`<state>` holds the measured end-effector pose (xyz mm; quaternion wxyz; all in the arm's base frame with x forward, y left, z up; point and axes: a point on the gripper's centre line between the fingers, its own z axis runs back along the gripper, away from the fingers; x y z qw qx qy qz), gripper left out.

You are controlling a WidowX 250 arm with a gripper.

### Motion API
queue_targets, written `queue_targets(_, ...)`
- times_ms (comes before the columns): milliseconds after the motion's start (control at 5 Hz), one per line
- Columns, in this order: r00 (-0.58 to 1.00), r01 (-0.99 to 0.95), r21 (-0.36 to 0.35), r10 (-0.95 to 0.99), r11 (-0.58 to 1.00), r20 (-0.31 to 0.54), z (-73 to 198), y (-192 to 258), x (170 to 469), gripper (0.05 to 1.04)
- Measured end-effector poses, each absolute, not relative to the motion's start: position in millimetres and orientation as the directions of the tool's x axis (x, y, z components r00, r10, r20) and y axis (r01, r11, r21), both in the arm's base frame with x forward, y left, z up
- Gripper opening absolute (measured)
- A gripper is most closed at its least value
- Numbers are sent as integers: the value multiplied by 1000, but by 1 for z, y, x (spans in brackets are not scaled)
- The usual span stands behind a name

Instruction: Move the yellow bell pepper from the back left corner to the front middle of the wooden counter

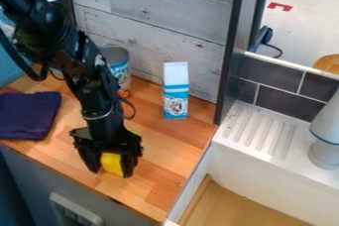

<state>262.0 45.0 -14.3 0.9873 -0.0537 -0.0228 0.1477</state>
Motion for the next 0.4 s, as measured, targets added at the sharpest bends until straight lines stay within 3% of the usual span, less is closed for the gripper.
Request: queue_targets(400,961,-248,-169,264,954,79,64,60,277,1009)
